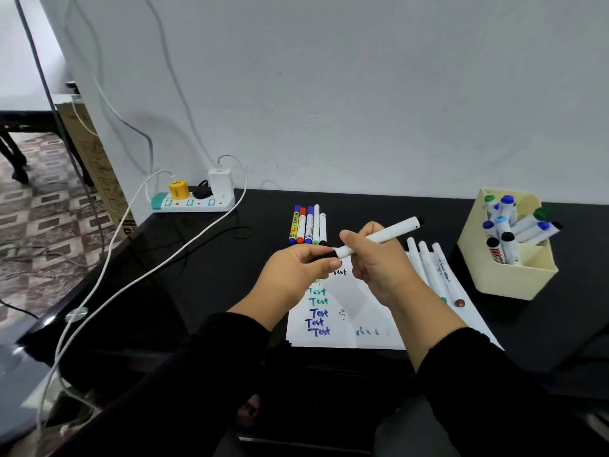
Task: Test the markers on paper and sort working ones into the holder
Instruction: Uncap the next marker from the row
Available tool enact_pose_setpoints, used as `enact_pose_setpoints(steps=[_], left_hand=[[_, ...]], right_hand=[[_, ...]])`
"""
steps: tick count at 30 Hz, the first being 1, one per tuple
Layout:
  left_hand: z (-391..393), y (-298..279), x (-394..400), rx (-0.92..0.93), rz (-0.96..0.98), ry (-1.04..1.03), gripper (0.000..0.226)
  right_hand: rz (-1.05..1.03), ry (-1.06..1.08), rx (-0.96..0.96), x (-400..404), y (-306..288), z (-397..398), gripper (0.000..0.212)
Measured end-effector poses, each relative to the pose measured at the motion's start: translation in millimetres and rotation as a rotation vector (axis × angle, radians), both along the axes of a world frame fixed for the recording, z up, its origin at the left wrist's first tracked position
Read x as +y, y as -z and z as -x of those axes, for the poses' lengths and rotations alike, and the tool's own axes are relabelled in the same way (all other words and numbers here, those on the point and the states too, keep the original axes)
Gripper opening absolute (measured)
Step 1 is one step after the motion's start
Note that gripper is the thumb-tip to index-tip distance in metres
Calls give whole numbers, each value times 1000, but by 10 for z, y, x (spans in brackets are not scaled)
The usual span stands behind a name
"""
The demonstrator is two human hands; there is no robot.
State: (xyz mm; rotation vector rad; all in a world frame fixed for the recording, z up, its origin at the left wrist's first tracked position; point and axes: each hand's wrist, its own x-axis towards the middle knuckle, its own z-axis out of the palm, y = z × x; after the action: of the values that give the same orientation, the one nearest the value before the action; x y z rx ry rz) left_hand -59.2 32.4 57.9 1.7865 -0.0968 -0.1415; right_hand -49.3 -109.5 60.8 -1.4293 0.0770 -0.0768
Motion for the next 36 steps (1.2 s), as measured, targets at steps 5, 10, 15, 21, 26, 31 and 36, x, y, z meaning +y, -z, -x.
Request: enact_pose_setpoints(steps=[5, 10, 15, 21, 26, 31, 36], left_hand=[[2, -87, -16, -10, -31, 70, 21], [-10, -90, -135, -153, -175, -42, 22], [-67, -1, -69, -203, -343, -16, 27], [-284, 123, 163, -209, -504, -44, 32], [-415, 203, 214, -237, -593, -15, 32], [-495, 370, 163, -270, -560, -14, 45], [-518, 691, 235, -80, -887, -77, 71]], right_hand=[[-141, 26, 13, -70, -20, -26, 44], [-290, 71, 98, 6, -19, -20, 43], [-137, -14, 211, -22, -8, -8, 34], [-168, -55, 241, -310, 44, -89, 17], [628, -203, 161, -394, -39, -102, 7], [1102, -344, 160, -265, -117, -127, 12], [1274, -122, 206, -366, 79, -223, 12]])
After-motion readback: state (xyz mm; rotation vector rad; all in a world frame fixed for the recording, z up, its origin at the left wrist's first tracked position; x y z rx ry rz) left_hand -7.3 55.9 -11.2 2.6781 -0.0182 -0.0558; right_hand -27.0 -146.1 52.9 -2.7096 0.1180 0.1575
